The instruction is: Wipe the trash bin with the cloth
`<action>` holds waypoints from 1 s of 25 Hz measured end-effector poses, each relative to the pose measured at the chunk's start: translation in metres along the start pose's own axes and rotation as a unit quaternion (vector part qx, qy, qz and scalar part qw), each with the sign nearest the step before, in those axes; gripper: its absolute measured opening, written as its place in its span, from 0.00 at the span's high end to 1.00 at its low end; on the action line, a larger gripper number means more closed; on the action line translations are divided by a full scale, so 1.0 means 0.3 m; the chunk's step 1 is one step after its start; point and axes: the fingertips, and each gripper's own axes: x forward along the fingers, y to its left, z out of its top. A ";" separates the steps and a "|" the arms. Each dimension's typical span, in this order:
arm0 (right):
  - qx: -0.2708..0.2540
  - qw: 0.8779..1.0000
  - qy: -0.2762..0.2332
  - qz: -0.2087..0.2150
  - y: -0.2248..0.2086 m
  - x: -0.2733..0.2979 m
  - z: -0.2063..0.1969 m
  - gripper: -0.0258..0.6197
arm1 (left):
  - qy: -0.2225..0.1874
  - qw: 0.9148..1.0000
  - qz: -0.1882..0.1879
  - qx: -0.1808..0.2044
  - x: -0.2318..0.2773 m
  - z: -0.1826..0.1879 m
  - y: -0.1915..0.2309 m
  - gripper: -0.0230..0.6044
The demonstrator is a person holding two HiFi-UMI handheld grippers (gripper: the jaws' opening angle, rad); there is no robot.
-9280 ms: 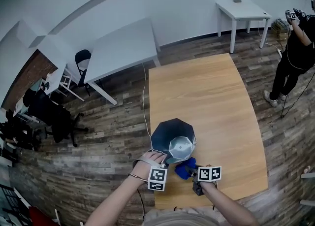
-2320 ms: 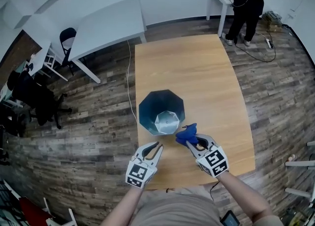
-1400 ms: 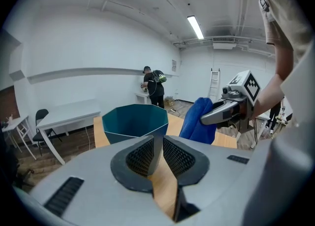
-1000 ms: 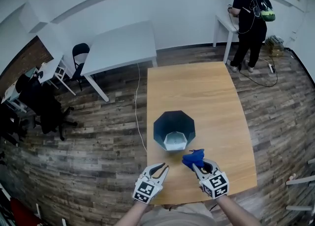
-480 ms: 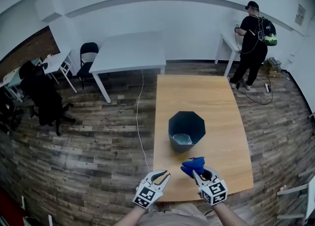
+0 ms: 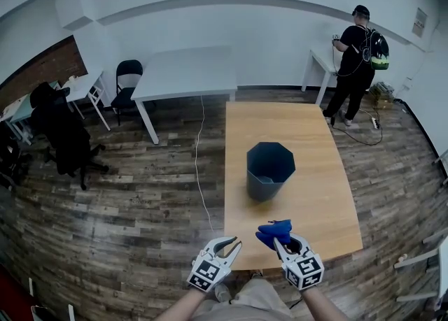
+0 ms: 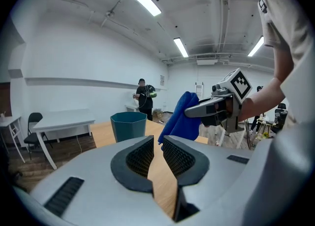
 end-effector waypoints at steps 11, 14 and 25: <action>-0.017 1.000 -0.008 0.005 0.151 -0.204 -0.064 0.84 | -0.003 1.000 -0.011 0.007 -0.122 -0.058 -0.159 0.85; -0.022 1.000 -0.012 0.004 0.137 -0.264 -0.065 0.84 | -0.004 1.000 -0.007 0.010 -0.134 -0.050 -0.203 0.85; -0.030 0.999 -0.032 0.009 0.000 -0.595 -0.073 0.84 | -0.003 1.000 0.022 -0.005 -0.100 0.040 -0.454 0.85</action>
